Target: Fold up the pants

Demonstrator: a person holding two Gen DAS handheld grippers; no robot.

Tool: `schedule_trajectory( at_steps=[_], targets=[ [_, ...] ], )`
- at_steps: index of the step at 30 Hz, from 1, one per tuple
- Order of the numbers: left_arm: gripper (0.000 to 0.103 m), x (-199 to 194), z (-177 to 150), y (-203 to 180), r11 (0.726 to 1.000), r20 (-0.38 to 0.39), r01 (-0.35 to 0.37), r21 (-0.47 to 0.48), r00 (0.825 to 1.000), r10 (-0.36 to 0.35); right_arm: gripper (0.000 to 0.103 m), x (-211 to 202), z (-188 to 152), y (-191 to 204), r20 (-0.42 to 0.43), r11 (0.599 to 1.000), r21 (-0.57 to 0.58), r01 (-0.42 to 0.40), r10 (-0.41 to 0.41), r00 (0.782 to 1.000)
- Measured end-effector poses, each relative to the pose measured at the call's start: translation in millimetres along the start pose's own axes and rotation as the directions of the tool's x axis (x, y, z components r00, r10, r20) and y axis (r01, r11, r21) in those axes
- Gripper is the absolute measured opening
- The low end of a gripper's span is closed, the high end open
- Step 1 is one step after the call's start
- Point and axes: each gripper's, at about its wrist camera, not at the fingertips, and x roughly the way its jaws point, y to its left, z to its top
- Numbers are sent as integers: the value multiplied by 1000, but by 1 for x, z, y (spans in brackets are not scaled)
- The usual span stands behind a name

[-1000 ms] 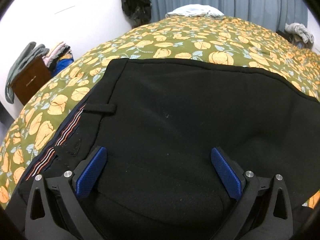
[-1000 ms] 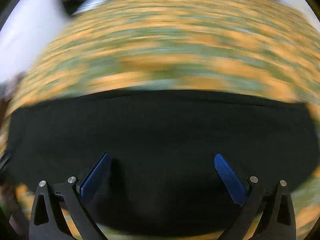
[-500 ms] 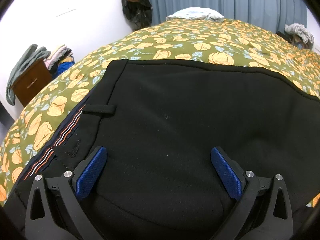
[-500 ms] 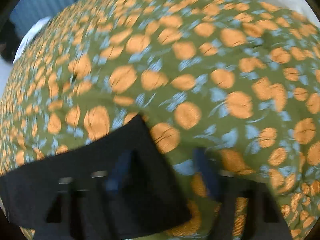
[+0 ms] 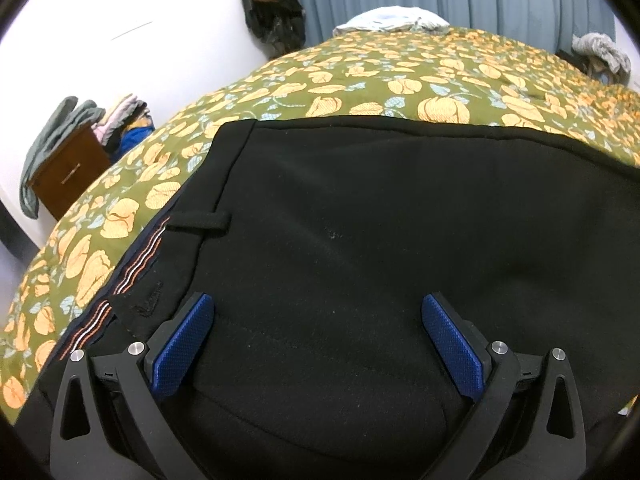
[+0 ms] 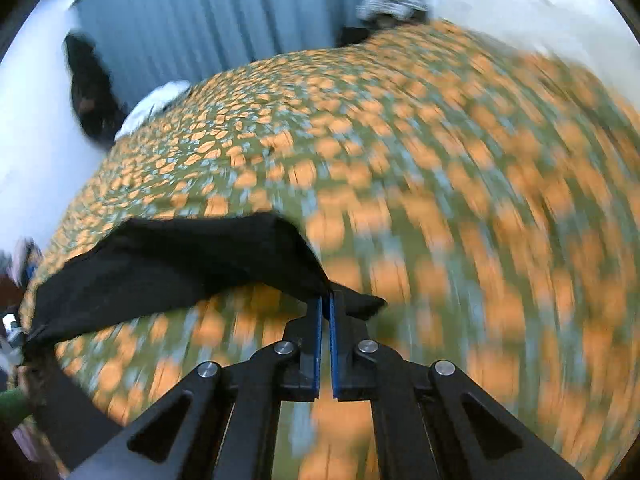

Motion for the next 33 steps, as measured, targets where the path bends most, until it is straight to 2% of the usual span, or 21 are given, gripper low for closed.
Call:
schedule_trajectory(
  at_steps=[1,3,5,6,7,8,9,10,12,15,17,20,22,23,24,26,28,33],
  targets=[
    [102,0,1,-1,1000,-5,-4,5,1000,4,3,-10,-25,-9,-5,998,48,30,-30,1000],
    [102,-1,2,-1,1000,-16,-16,13,1000,16,3,-36,-72,-23,-8,972,141,188,-189,982],
    [102,-1,6,-2,1000,-43,-22,16,999,23,8,-62,-101,-39,-3,926,292,240,-250,968],
    [103,-1,7,-1,1000,-54,-23,17,998,24,15,-76,-110,-46,4,907,341,246,-263,965],
    [103,-2,10,-1,999,-74,-23,23,997,25,38,-89,-115,-47,27,895,378,238,-267,963],
    [102,-4,12,-1,999,-94,-22,30,995,25,69,-101,-119,-43,60,887,399,231,-277,959],
    [102,-8,13,0,999,-121,-14,37,992,19,81,-111,-123,-33,95,887,402,227,-287,953],
    [102,-17,13,3,1000,-139,8,28,990,-4,88,-119,-126,-22,124,894,393,216,-284,951],
    [102,-39,7,11,997,-136,74,-17,988,-76,88,-121,-130,8,141,928,335,166,-223,964],
    [102,-87,-18,19,971,-139,231,-54,962,-237,88,-107,-143,62,104,964,239,116,-144,984],
    [102,-108,-35,21,961,-129,275,-39,952,-278,88,-93,-156,96,63,982,165,92,-103,993],
    [102,-130,-69,18,961,-124,275,42,955,-268,89,-67,-170,142,17,994,76,82,-83,996],
    [102,-124,-94,9,961,-177,252,118,957,-229,93,-48,-186,169,-17,996,8,84,-84,996],
    [103,-119,-99,5,960,-206,246,134,954,-216,99,-32,-194,181,-50,994,-38,104,-106,993],
    [103,-114,-106,1,958,-224,244,150,952,-208,100,-21,-200,186,-81,991,-66,117,-122,989],
    [103,-115,-111,0,954,-177,246,174,960,-215,103,11,-215,191,-175,980,-131,152,-174,969],
    [103,-114,-110,-1,952,-189,250,176,958,-216,103,13,-221,192,-138,973,-167,159,-182,973],
    [103,-112,-110,-2,949,-187,261,180,956,-227,103,10,-226,182,-105,985,-118,124,-136,985]
  ],
)
